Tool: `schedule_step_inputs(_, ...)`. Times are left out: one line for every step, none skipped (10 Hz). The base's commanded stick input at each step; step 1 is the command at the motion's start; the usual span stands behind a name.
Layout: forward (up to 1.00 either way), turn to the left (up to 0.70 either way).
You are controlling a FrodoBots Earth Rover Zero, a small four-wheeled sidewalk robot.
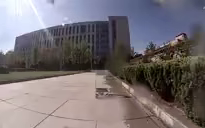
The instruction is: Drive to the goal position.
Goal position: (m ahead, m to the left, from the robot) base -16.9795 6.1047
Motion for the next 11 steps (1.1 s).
schedule_step_inputs(0.06,0.0)
schedule_step_inputs(0.06,0.0)
schedule_step_inputs(0.06,0.0)
schedule_step_inputs(0.06,0.0)
schedule_step_inputs(0.06,0.0)
schedule_step_inputs(0.06,0.0)
schedule_step_inputs(0.06,0.0)
schedule_step_inputs(0.06,0.0)
schedule_step_inputs(0.06,0.0)
schedule_step_inputs(0.06,0.0)
schedule_step_inputs(0.06,0.0)
